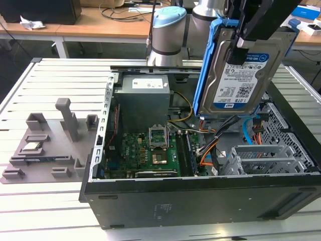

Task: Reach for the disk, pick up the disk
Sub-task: 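Pick up the disk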

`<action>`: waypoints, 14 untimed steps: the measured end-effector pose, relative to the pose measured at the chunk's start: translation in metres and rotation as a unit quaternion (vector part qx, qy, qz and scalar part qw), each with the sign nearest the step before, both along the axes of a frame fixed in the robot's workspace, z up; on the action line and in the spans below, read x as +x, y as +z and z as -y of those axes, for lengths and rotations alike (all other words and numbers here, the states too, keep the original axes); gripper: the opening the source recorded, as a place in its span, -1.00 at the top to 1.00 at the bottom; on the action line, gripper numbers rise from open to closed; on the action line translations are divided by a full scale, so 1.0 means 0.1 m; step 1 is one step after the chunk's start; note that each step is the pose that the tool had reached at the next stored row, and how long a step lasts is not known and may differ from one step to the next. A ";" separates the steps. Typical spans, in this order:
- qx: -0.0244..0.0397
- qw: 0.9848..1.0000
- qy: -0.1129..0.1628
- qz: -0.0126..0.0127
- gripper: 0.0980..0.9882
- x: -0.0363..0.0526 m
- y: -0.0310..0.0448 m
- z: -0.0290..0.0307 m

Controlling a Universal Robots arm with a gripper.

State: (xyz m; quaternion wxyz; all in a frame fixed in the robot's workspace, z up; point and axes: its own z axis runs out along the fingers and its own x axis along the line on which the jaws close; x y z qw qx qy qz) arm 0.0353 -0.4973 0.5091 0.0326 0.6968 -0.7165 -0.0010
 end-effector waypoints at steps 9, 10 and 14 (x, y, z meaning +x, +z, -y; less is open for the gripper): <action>0.000 1.000 0.000 0.000 0.40 0.000 -0.001 0.161; 0.000 1.000 0.000 0.000 0.40 0.000 -0.002 0.178; 0.005 1.000 0.000 0.000 0.40 0.000 -0.004 0.292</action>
